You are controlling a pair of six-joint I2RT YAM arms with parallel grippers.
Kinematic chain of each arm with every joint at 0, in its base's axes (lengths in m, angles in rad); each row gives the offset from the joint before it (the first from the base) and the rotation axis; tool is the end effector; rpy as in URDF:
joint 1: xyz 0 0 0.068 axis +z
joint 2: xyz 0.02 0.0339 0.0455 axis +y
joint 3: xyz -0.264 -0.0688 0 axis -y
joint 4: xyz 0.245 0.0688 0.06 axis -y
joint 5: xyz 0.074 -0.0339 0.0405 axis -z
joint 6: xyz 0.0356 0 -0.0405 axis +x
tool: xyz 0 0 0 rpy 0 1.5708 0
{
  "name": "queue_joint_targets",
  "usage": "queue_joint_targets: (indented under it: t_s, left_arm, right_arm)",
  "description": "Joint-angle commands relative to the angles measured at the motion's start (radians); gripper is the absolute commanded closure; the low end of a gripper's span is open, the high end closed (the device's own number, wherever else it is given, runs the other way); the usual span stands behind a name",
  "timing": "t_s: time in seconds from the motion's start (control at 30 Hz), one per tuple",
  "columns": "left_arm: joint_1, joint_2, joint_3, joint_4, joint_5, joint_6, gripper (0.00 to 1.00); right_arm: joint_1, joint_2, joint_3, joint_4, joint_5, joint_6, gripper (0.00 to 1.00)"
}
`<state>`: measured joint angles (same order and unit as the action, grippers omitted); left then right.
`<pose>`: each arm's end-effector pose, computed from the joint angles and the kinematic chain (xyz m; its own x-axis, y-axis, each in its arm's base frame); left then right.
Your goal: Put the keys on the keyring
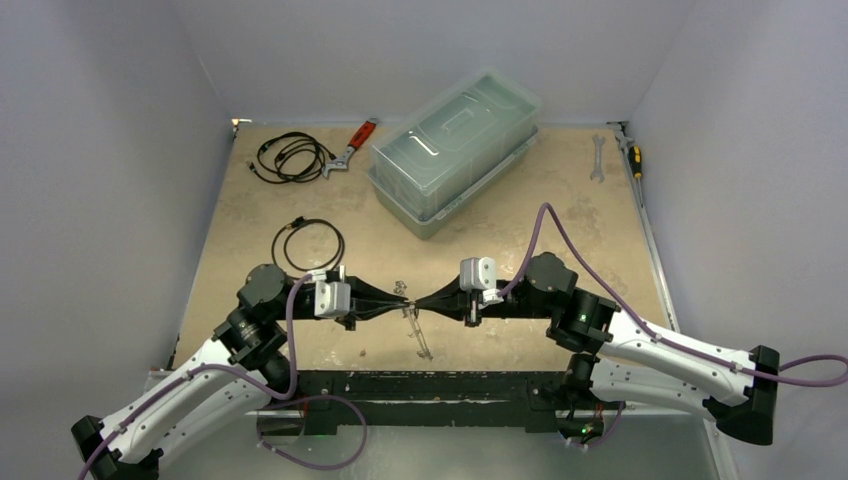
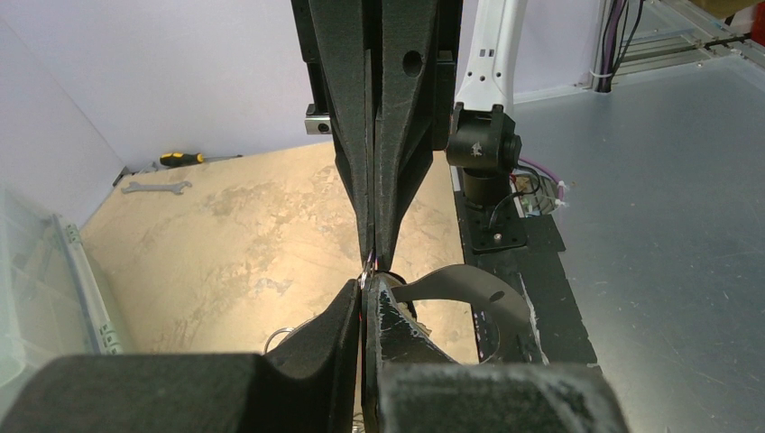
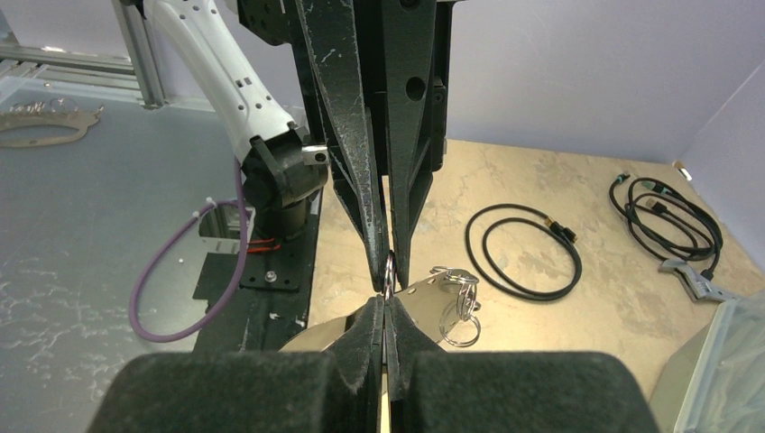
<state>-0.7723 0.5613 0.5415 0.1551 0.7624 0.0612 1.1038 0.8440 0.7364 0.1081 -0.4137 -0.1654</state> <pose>0.0842 -0.1163 0.3226 0.1573 -0.0915 -0.9833 0.9871 0.0462 0.1536 0.0778 0.1861 0.3442 0.1646 -0.0083 -0.9863 -0.9849 0.0526 -0.1648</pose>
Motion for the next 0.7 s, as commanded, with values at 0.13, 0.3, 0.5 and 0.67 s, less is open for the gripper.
queue_joint_targets:
  t_s: [0.13, 0.3, 0.5, 0.67]
  left_arm:
    - [0.010, -0.024, 0.005, 0.095, -0.043, -0.023, 1.00]
    - [0.011, -0.024, 0.006, 0.094, -0.044, -0.022, 1.00]
    - [0.011, -0.018, 0.005, 0.092, -0.039, -0.023, 1.00]
    - [0.013, -0.019, 0.007, 0.089, -0.047, -0.021, 1.00]
  right_arm:
    - [0.004, -0.003, 0.005, -0.033, -0.024, 0.002, 1.00]
    - [0.004, -0.003, 0.003, -0.030, -0.019, 0.004, 1.00]
    - [0.004, -0.004, 0.007, -0.027, -0.017, 0.005, 1.00]
    - [0.004, -0.027, -0.006, -0.013, 0.004, 0.011, 1.00]
